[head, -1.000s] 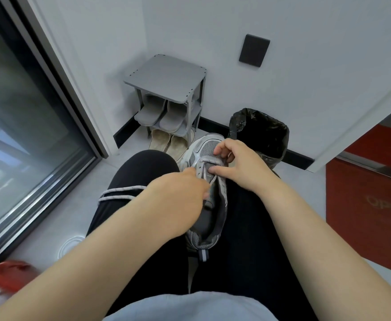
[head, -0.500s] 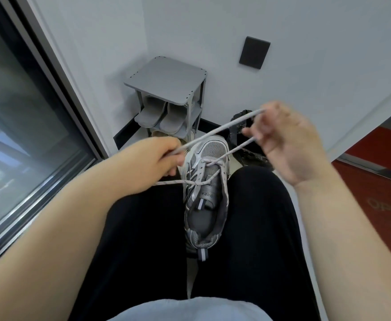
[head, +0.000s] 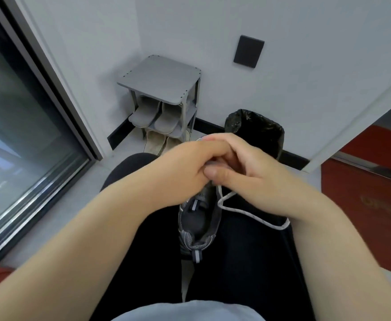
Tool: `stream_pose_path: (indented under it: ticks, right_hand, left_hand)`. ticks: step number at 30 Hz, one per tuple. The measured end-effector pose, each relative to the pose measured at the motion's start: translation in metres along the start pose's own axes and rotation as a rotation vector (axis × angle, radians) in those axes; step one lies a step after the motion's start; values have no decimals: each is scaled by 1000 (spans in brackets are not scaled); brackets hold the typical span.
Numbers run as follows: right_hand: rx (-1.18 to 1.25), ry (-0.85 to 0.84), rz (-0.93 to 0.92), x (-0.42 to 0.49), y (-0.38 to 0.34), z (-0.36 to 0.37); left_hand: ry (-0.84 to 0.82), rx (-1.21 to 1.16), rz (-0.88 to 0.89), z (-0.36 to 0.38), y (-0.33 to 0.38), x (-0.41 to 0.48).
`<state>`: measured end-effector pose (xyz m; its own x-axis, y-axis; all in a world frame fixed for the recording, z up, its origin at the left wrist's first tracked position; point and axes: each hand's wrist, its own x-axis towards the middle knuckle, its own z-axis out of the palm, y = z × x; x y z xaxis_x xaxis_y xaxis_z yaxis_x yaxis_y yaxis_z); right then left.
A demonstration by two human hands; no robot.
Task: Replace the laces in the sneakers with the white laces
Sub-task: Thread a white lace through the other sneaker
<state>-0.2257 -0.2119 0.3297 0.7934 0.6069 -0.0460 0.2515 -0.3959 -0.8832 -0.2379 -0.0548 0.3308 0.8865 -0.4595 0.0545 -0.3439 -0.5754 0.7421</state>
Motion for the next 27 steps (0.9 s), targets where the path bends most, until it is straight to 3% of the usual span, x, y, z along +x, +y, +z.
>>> stream_pose_path:
  ticks: [3,5,8,11,14,18,21,23,25,27]
  right_hand:
    - [65,30,63,-4,3,-4]
    - [-39,126,82,-6,10,-11]
    - [-121,298,126,-10,26,-16]
    - [-214,283,178,-10,39,-11]
    - [-218,246,223,-9,52,-4]
    - [-281,228,264,-6,62,1]
    - [-405,248,312,3,67,7]
    - [-433,312,319,9,69,11]
    - [-431,379,318,15,70,13]
    - [-435,417,322,19,71,14]
  left_hand:
    - [96,-158,-1,0,-10,-1]
    - [123,-169,-46,-1,-22,-4]
    - [-43,171,-202,-3,-42,-9]
    - [-105,312,-271,-2,-55,-13]
    - [15,158,-273,-8,-53,-12]
    - [321,-118,-298,-18,-53,-7]
    - [500,90,-377,-15,-58,3]
    - [580,230,-297,-5,-56,6]
    - [532,321,-170,11,-51,9]
    - [338,450,-169,31,-45,12]
